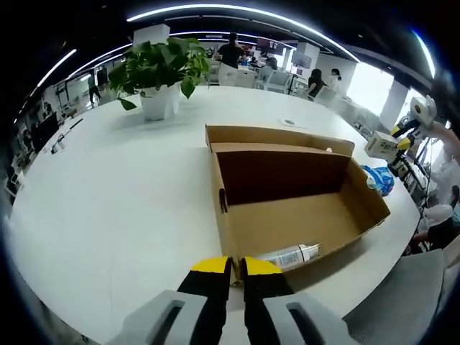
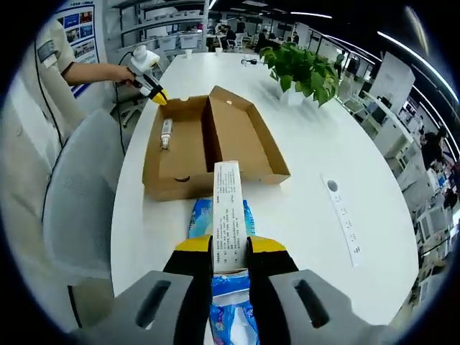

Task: Operate the shoe box by opening the lid, removing the specified soft item, and placing it in the target area until the item is outside and the box remains undamaged.

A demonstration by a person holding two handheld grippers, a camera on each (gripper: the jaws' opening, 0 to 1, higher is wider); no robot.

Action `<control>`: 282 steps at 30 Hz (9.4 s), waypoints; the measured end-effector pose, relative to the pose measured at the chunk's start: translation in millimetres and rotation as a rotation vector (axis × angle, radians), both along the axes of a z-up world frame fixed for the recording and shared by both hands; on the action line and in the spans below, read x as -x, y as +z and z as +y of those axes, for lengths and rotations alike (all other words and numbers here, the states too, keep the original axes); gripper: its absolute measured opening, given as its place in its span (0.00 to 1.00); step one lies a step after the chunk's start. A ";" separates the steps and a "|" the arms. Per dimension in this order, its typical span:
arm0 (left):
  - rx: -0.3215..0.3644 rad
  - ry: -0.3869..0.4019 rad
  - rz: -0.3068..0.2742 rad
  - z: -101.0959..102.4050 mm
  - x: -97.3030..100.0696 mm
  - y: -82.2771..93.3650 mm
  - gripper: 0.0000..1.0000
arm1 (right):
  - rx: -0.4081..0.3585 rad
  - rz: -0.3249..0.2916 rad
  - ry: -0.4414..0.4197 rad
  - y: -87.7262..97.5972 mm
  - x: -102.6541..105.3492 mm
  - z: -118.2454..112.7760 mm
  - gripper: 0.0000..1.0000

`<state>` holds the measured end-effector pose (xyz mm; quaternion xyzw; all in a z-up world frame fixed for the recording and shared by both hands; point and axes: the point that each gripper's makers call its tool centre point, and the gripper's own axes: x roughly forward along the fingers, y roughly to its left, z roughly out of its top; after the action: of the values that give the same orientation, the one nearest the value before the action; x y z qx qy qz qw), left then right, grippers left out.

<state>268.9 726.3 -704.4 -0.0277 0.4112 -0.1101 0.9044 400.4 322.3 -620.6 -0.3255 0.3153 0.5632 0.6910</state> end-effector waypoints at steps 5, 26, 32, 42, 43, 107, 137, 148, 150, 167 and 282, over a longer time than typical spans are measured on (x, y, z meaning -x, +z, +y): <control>-0.003 0.000 0.004 0.3 -0.3 -0.4 0.06 | 0.016 -0.001 -0.016 -7.1 -10.4 -12.3 0.15; -0.020 -0.022 0.024 0.1 -1.5 -1.2 0.06 | 0.122 -0.002 -0.066 -46.8 -48.7 -68.8 0.15; -0.019 -0.021 0.030 0.0 -1.5 -1.5 0.06 | 0.150 0.007 -0.079 -59.6 -53.4 -82.4 0.15; -0.025 -0.025 0.045 0.1 -1.7 -2.3 0.06 | 0.205 0.026 -0.104 -86.2 -64.1 -111.2 0.15; -0.025 -0.025 0.046 0.1 -2.0 -2.4 0.06 | 0.212 0.028 -0.103 -88.2 -63.9 -113.3 0.15; -0.070 -0.090 0.052 -1.4 -4.9 -0.2 0.08 | 0.372 -0.097 -0.005 -103.4 -87.1 -157.4 0.27; -0.167 -0.602 -0.030 -52.8 -36.9 34.9 0.32 | 0.086 -0.106 -0.322 -17.3 -9.6 -134.4 0.63; -0.214 -0.830 0.050 -73.8 -38.4 19.7 0.38 | -0.080 -0.110 -0.408 8.2 36.5 -113.0 0.77; -0.222 -0.871 0.074 -76.4 -37.7 15.4 0.40 | -0.135 -0.103 -0.439 14.6 43.1 -108.2 0.81; -0.335 -1.132 0.241 -79.8 -35.4 -27.3 0.46 | -0.290 -0.092 -0.548 33.3 106.2 -87.0 0.96; 0.066 -0.993 -0.166 -186.5 -5.8 72.4 0.19 | -0.696 -0.042 -0.372 40.0 134.1 103.7 0.49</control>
<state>274.7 539.8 -632.0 0.1517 0.2976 -0.5419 0.7712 266.3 426.0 -580.6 -0.0202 0.1450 0.4948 0.8566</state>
